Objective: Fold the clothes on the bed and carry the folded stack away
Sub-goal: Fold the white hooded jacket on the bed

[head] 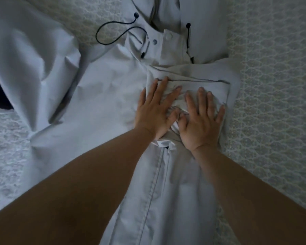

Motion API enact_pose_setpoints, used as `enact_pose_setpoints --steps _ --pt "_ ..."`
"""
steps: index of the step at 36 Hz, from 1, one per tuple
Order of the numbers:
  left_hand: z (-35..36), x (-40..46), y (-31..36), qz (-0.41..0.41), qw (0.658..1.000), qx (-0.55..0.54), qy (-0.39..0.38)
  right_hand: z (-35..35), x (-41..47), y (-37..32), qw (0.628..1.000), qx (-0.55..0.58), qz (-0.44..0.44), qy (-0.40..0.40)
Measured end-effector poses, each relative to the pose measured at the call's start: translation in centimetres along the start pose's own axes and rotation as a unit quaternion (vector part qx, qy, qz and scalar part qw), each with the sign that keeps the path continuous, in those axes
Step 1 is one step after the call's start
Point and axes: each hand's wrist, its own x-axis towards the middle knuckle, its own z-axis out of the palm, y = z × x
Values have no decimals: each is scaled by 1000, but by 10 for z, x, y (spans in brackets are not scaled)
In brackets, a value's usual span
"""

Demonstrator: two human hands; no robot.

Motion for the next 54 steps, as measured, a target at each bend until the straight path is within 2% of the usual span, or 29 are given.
enact_pose_setpoints --steps 4,6,9,12,15,18,21,24,27,28,30,32,36,40,42,46,50,52,54 --pt "-4 -25 5 -46 995 -84 -35 -16 -11 -10 998 -15 25 -62" --pt "-9 -54 3 -57 988 -135 -55 -27 -25 -24 995 24 54 -78" --pt "-23 -107 -7 -57 980 -184 -57 -41 -59 -50 991 95 69 -61" --pt "-44 -160 -27 -74 986 -143 -48 -45 -95 -67 989 117 62 -65" --pt "-55 -209 -65 -151 985 -79 33 -43 -125 -83 992 92 31 -75" --pt "-59 -248 -104 -300 953 -20 38 -38 -148 -104 992 80 -14 -95" --pt "-59 -272 -129 -437 897 -49 39 -31 -169 -128 985 93 -52 -135" --pt "-59 -287 -149 -480 870 -93 59 -22 -190 -148 974 41 -63 -214" --pt "-62 -295 -169 -518 835 -184 10 -18 -203 -161 962 23 -40 -267" --pt "-64 -296 -175 -512 834 -205 -20 -18 -206 -165 959 20 -35 -279" --pt "-68 -300 -182 -453 863 -193 -115 -19 -210 -171 956 8 -28 -293" --pt "-72 -305 -186 -417 879 -169 -157 -20 -213 -174 954 -3 -24 -298" --pt "-83 -314 -174 -418 891 -142 -110 -19 -217 -178 941 0 -24 -336" --pt "-92 -318 -140 -364 923 -125 -3 -18 -213 -176 919 74 0 -388" --pt "-96 -316 -120 -339 929 -149 18 -22 -207 -173 907 109 12 -408" --pt "-96 -309 -73 -302 931 -199 -51 -36 -194 -168 880 213 35 -424" --pt "-86 -301 -30 -267 928 -256 -49 -57 -186 -158 827 357 76 -428" --pt "-80 -294 -11 -263 920 -283 -67 -65 -185 -152 804 422 130 -399" --pt "-71 -286 3 -264 912 -299 -99 -67 -184 -145 802 448 160 -361"
